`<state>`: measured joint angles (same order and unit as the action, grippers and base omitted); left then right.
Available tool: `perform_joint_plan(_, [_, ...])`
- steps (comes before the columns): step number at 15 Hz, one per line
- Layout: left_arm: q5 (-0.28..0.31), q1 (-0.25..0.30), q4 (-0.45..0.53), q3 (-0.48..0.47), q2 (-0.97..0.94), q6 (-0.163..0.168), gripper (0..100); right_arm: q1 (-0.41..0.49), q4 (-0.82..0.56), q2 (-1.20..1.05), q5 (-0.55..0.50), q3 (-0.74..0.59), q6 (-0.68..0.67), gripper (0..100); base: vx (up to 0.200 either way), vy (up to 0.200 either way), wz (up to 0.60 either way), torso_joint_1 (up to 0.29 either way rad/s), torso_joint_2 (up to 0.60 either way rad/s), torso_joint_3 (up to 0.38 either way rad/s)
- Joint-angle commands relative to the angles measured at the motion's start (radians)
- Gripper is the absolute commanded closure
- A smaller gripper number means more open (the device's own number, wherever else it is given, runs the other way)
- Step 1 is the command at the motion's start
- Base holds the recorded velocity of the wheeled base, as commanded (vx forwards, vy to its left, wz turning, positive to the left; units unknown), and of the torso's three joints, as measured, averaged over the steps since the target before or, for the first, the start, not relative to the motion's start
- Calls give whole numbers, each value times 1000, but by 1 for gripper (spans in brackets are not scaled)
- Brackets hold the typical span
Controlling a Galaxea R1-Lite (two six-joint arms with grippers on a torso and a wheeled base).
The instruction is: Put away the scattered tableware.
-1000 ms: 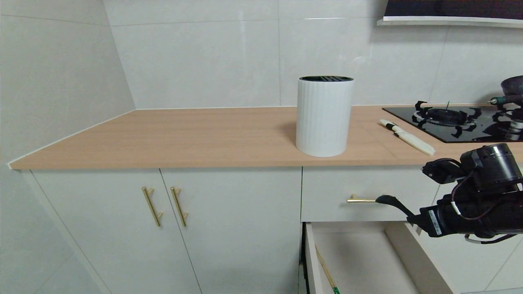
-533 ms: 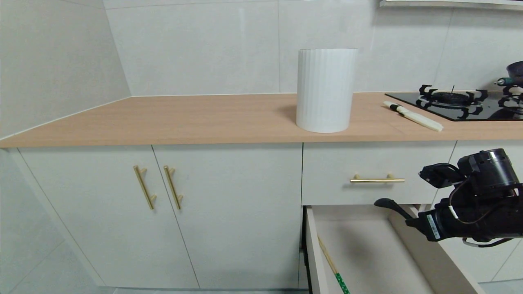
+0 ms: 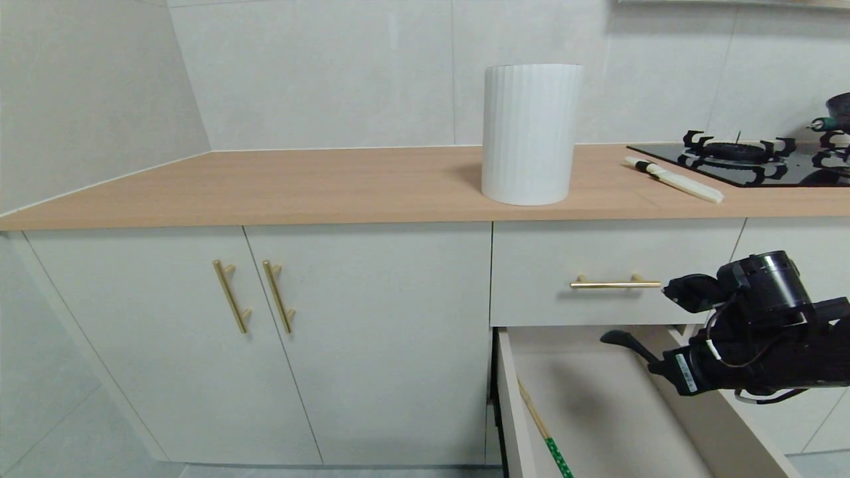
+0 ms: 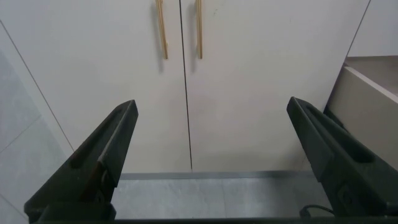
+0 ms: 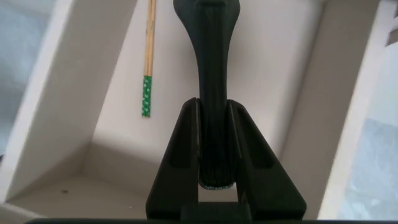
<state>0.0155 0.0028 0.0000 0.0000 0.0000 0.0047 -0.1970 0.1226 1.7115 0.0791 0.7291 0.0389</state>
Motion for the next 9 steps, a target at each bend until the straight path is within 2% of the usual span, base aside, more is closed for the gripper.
perform_joint_plan(1, [0,0,0,0,0,0,0,-41,3,105,-10,39,-91,100,0,0,0,0,0,0])
perform_joint_plan(2, [0,0,0,0,0,0,0,-42,3,163,-4,56,-139,100,0,0,0,0,0,0])
perform_joint_plan(5, [0,0,0,0,0,0,0,-39,8,359,-16,99,-142,100,0,0,0,0,0,0])
perform_joint_plan(8, [0,0,0,0,0,0,0,-33,43,450,-24,105,-142,100,0,0,0,0,0,0])
perform_joint_plan(9, [0,0,0,0,0,0,0,-33,80,494,-59,105,-142,100,0,0,0,0,0,0])
